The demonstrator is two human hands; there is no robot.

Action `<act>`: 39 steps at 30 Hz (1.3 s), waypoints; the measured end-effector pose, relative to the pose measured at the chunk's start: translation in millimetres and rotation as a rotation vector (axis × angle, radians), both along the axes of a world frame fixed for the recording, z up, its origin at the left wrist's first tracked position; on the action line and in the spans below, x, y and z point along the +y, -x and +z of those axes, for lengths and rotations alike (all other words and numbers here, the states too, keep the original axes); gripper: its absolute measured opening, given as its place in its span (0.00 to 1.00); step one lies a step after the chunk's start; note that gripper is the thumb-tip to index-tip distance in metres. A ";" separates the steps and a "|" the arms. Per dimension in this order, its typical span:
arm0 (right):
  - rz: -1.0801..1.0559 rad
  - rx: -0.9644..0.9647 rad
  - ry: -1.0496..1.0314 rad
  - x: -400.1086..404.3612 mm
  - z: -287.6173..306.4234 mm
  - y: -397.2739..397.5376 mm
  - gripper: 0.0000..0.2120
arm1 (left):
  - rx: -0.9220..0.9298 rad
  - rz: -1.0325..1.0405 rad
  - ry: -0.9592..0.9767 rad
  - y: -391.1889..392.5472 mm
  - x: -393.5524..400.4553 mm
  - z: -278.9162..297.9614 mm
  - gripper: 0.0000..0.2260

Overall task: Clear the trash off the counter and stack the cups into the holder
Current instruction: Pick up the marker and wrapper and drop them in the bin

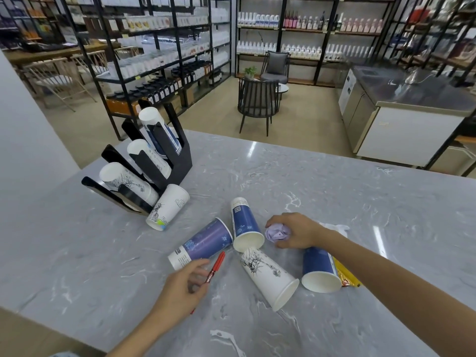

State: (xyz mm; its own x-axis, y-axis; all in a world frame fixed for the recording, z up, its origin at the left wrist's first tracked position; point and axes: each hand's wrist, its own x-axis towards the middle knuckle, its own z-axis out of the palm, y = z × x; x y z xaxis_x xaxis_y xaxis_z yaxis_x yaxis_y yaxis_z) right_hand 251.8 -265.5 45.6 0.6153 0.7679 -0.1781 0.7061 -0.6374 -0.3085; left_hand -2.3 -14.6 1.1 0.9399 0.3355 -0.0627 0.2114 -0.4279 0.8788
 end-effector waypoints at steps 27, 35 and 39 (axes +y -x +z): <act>0.076 0.366 -0.797 121.9 12.6 152.1 0.23 | -0.195 0.442 0.123 108.0 53.1 18.7 0.28; 0.099 0.598 -0.797 189.4 -9.7 204.6 0.24 | -0.166 0.629 0.153 171.4 74.8 9.6 0.28; 0.105 0.675 -0.767 226.3 -25.8 243.3 0.22 | -0.119 0.676 0.179 207.8 95.7 0.5 0.24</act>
State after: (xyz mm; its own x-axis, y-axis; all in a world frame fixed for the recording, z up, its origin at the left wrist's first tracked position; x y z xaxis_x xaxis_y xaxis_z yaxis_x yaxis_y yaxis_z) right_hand 8.4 -39.2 19.9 0.4917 0.8651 0.0995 0.2757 -0.0463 -0.9601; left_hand -210.1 81.1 1.6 0.5334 0.8419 -0.0818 0.2781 -0.0832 0.9570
